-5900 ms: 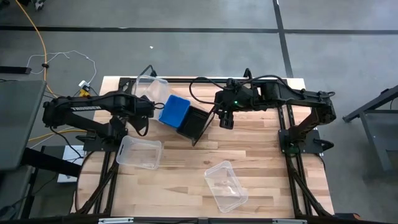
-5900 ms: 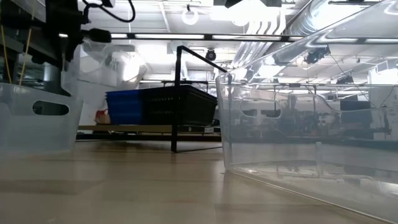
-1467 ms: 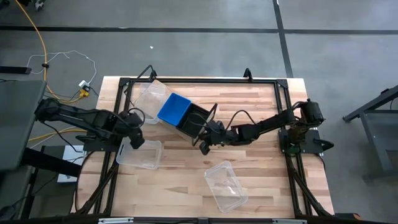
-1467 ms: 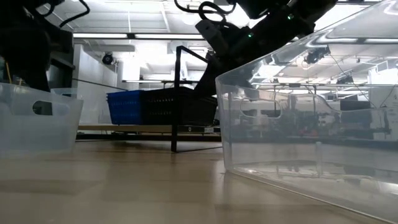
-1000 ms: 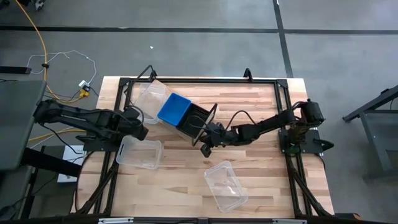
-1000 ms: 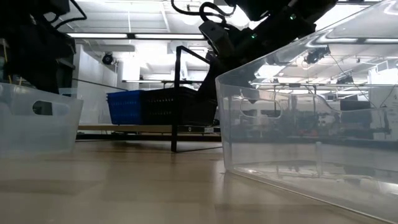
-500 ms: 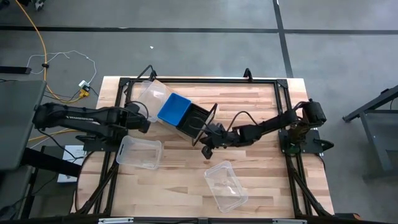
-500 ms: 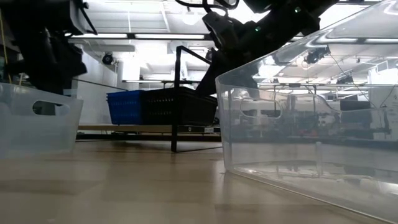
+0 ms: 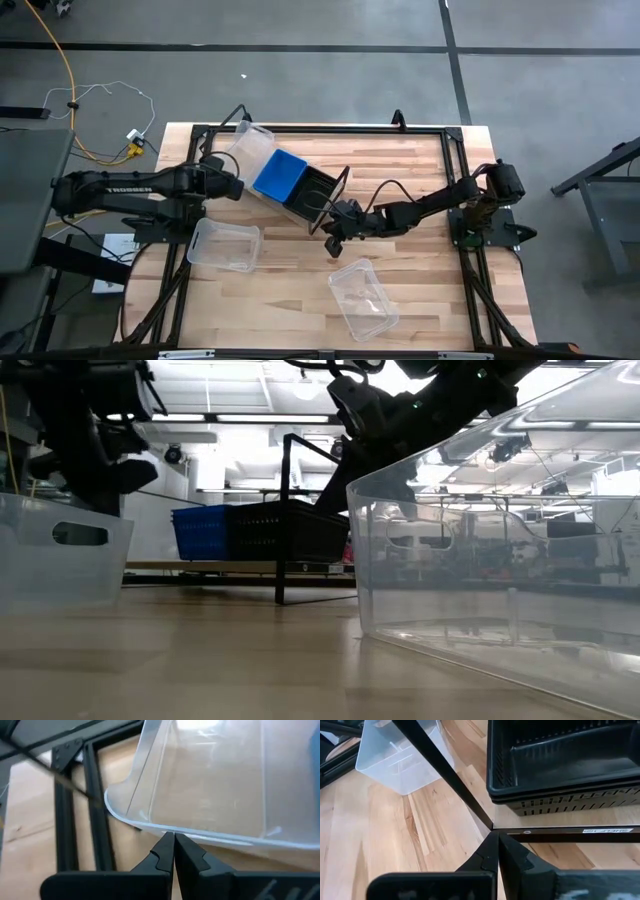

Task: Stack baskets on shelf by color
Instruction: Adjust the bins on the shelf, then stack the left transparent bin on top of the other transparent bin on the shelf

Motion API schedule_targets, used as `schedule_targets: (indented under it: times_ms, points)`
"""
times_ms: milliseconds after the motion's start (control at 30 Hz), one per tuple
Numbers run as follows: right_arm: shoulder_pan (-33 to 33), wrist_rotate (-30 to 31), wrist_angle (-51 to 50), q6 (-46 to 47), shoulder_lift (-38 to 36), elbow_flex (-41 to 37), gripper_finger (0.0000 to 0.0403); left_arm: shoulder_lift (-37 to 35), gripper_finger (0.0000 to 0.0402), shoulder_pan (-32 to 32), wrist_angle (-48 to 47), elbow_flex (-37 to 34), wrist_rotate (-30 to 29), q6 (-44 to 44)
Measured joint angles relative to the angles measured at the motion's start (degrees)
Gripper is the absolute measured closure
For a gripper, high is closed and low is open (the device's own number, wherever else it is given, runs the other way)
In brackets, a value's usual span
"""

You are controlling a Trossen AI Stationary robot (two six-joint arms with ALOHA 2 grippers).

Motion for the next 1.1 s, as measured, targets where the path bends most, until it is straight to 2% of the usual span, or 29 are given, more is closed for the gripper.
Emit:
schedule_targets:
  times_ms: [167, 300, 467, 600, 700, 867, 1000, 1100]
  points:
    - [0.02, -0.01, 0.0, -0.07, 0.0, 0.0, 0.0403, 0.0, 0.0401, 2.23, 3.97, 0.0, 0.01, 5.02]
    - [0.01, 0.01, 0.0, -0.07, 0.0, 0.0, 0.0403, -0.4, 0.0401, 3.34, 2.95, 0.64, 1.48, 7.17]
    - [0.0, 0.01, 0.01, -0.07, 0.0, 0.0, 0.0403, -2.03, 0.0401, 3.42, -0.98, 4.85, 1.97, 8.04]
    - [-0.15, 0.43, 0.02, -0.07, 0.0, 0.0, 0.0403, -3.52, 0.0401, 3.31, -2.33, 10.01, 3.01, 12.12]
    - [-0.15, 0.41, -0.28, 0.34, -0.57, 0.0, 0.0403, -4.07, 0.0401, 3.07, -2.32, 14.27, 7.86, 19.34]
    - [0.02, 2.5, -1.57, -0.41, -4.86, 0.0, 0.0403, -4.25, 0.0401, -0.07, -2.22, 20.27, 20.85, 32.36]
    - [0.07, 5.62, -7.01, -1.6, -10.05, 0.01, 0.0403, -4.26, 0.0401, -5.4, -2.2, 22.03, 28.82, 37.73]
    - [0.08, 7.88, -12.83, -2.17, -13.87, 0.0, 0.0403, -4.18, 0.0401, -10.1, -2.81, 22.03, 32.36, 40.02]
